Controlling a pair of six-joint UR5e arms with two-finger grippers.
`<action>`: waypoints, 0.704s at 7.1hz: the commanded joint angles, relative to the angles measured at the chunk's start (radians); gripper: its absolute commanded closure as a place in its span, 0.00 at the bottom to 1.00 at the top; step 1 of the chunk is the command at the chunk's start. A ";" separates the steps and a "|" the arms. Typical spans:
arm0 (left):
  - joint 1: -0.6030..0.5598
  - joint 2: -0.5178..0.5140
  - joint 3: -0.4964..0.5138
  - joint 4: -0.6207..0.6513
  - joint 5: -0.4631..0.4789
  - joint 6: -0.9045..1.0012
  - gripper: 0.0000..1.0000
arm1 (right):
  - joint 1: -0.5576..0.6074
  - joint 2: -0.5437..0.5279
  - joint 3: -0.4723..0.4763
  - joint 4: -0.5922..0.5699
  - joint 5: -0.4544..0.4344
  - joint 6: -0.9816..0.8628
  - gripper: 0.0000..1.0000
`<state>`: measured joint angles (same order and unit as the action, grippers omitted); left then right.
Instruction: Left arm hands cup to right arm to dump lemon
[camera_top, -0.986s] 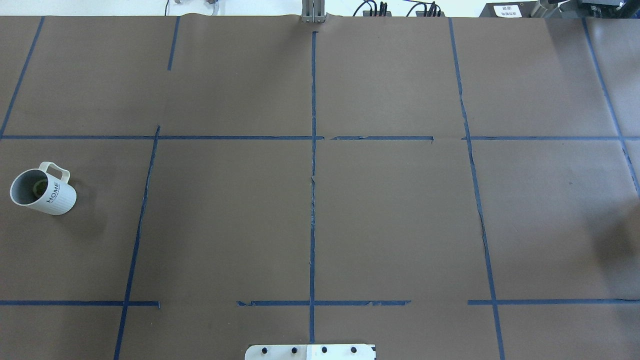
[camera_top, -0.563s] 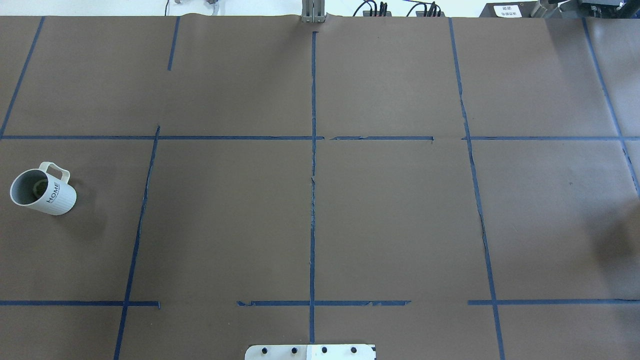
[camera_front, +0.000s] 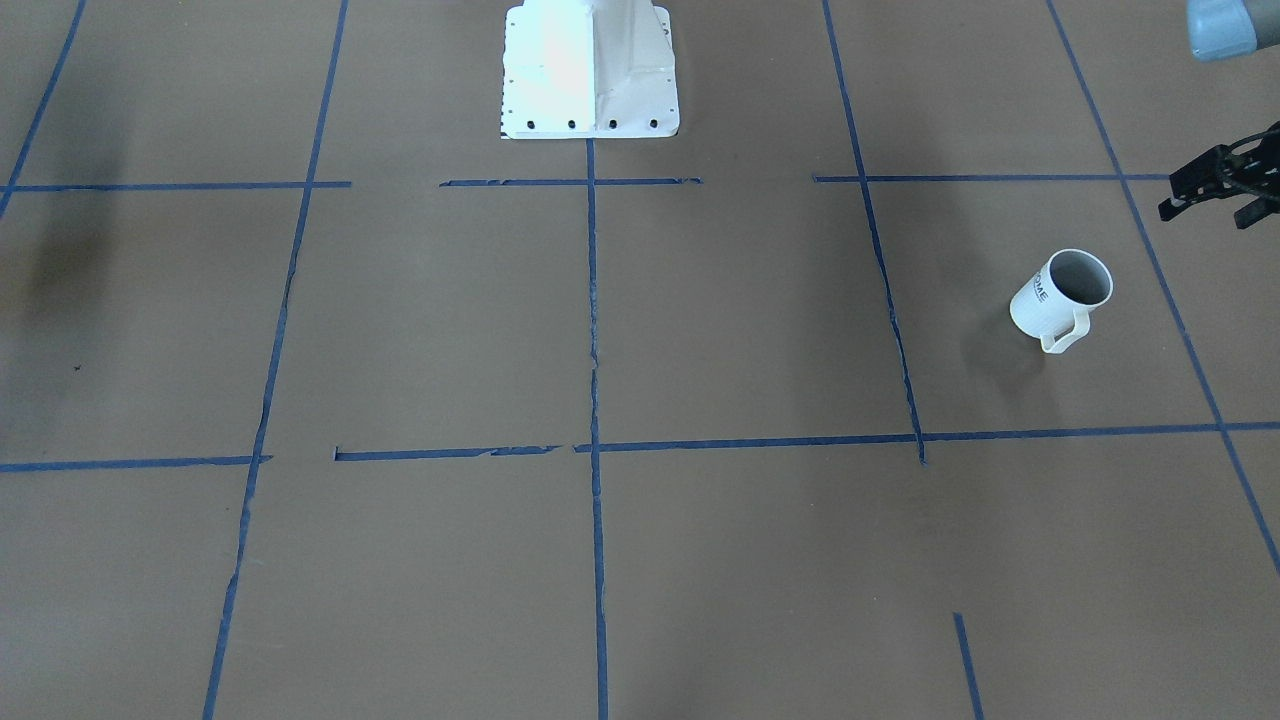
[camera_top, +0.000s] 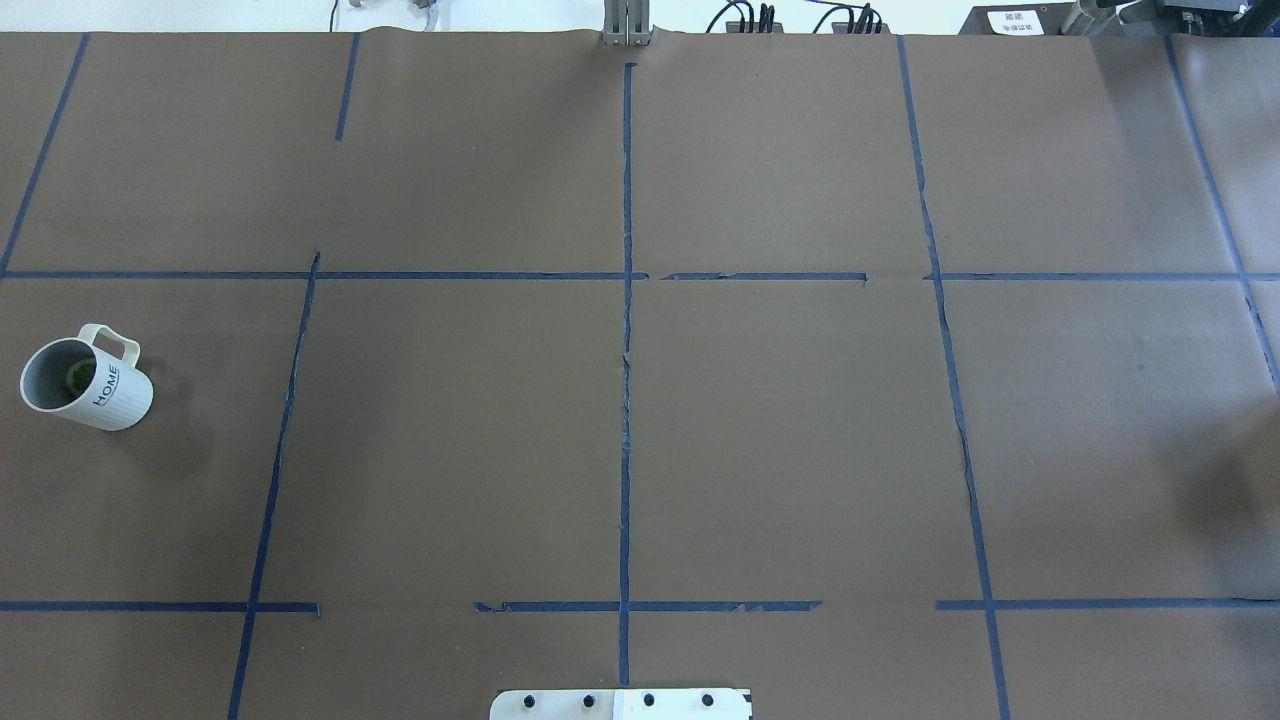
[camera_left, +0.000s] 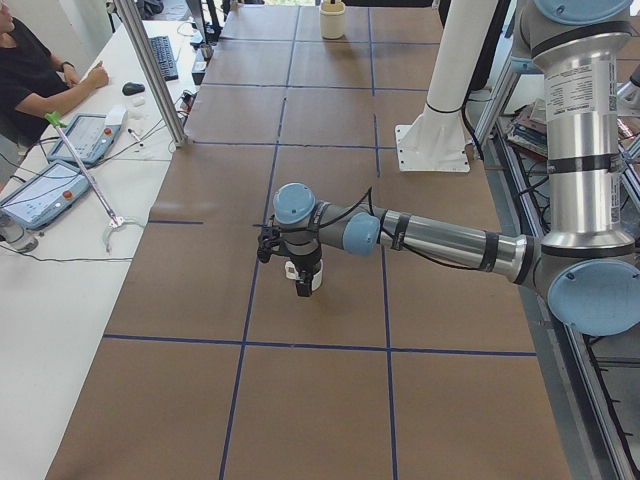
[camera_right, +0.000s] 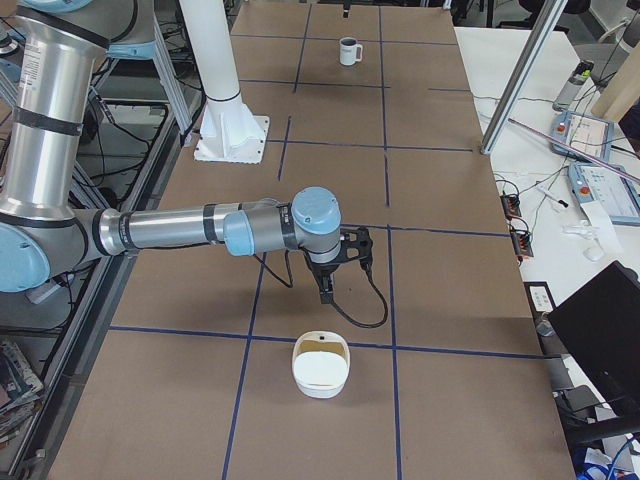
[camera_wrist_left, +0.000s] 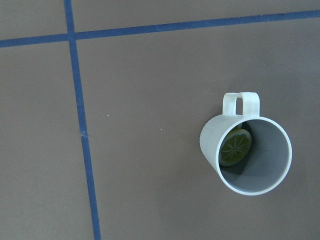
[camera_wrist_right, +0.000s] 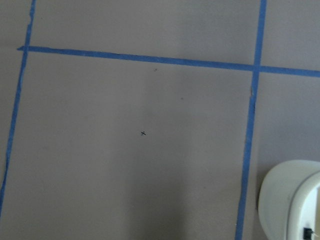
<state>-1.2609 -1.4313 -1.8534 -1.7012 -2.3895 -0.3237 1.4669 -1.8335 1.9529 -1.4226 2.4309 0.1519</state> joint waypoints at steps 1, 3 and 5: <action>0.108 -0.029 0.066 -0.139 0.033 -0.185 0.00 | -0.089 0.003 -0.002 0.184 -0.009 0.219 0.00; 0.159 -0.035 0.072 -0.141 0.102 -0.193 0.00 | -0.149 0.057 0.003 0.195 -0.010 0.343 0.00; 0.202 -0.073 0.121 -0.141 0.104 -0.190 0.00 | -0.218 0.083 0.003 0.197 -0.042 0.389 0.00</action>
<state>-1.0826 -1.4791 -1.7662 -1.8415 -2.2893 -0.5132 1.2935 -1.7680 1.9549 -1.2287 2.4097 0.5001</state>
